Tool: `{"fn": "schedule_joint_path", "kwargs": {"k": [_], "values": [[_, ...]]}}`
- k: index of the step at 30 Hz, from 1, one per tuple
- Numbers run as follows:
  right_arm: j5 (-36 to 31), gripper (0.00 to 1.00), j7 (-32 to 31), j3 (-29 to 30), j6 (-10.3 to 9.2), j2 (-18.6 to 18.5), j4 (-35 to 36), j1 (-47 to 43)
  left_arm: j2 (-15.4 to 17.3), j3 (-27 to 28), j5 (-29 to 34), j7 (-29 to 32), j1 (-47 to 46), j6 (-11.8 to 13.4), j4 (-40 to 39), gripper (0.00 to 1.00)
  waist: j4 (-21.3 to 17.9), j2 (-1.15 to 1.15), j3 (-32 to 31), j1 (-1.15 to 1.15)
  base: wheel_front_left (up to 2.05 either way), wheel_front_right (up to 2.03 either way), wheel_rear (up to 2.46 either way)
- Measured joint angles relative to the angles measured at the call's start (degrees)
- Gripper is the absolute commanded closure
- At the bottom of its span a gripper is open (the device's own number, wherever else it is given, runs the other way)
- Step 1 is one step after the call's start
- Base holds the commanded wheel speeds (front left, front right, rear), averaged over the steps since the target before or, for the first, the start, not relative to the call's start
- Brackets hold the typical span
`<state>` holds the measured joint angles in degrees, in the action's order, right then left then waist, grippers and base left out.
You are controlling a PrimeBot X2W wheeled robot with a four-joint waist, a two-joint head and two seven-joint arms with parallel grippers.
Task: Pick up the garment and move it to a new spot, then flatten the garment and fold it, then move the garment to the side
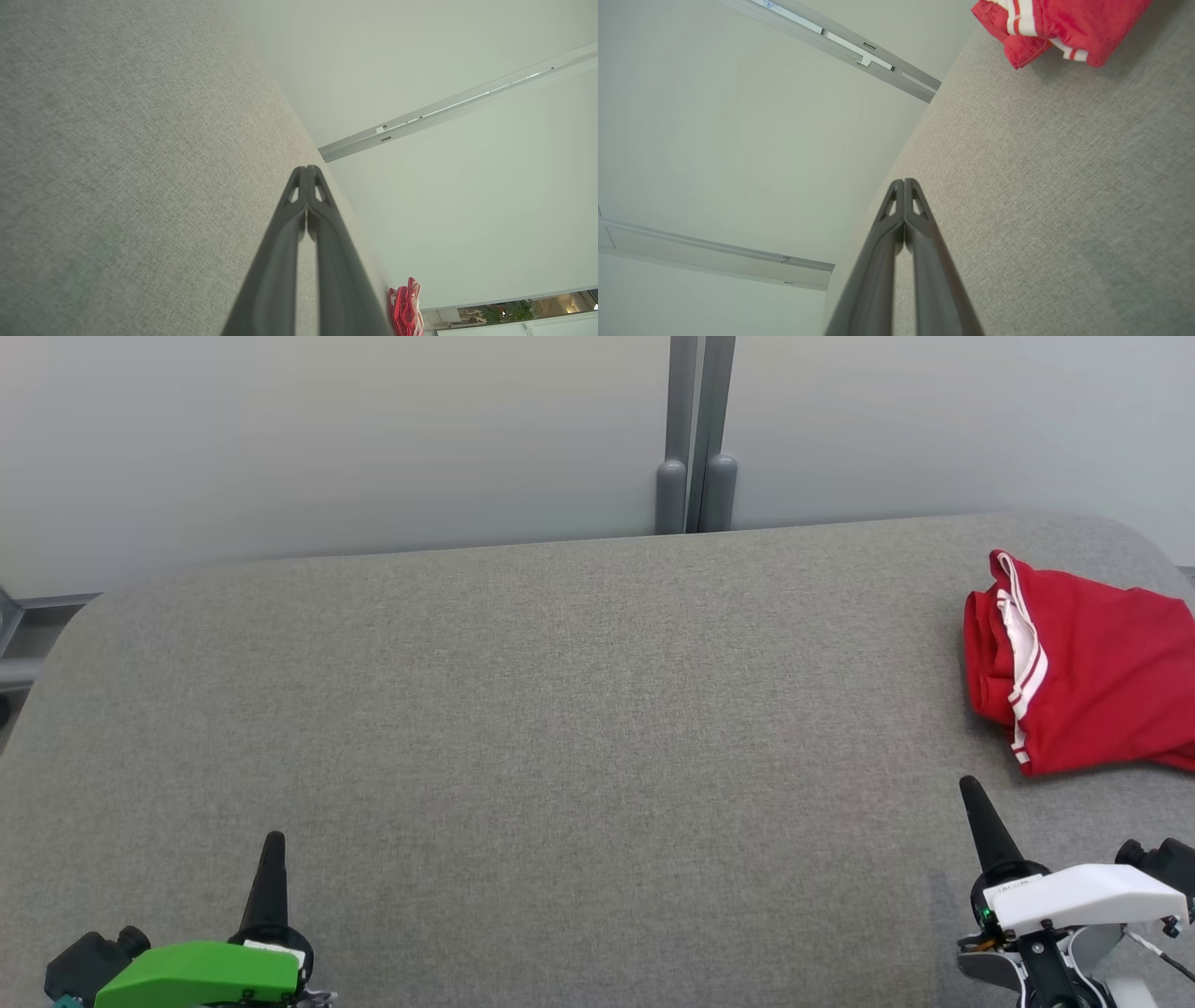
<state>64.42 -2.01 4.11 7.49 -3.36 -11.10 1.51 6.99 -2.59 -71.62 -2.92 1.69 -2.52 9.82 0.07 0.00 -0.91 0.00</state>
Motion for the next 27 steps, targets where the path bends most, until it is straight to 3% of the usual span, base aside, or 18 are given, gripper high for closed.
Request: {"fn": "schedule_joint_path", "kwargs": {"k": [27], "values": [[14.48, 1.0, -3.22, 2.12, -0.01, -0.07, 0.09, 0.4, -2.01, 2.69, -10.69, 3.2, -1.91, -2.4, 0.26, 1.0, -0.03, 0.0, 0.45, 0.0, 0.0, 0.0, 0.0]]}}
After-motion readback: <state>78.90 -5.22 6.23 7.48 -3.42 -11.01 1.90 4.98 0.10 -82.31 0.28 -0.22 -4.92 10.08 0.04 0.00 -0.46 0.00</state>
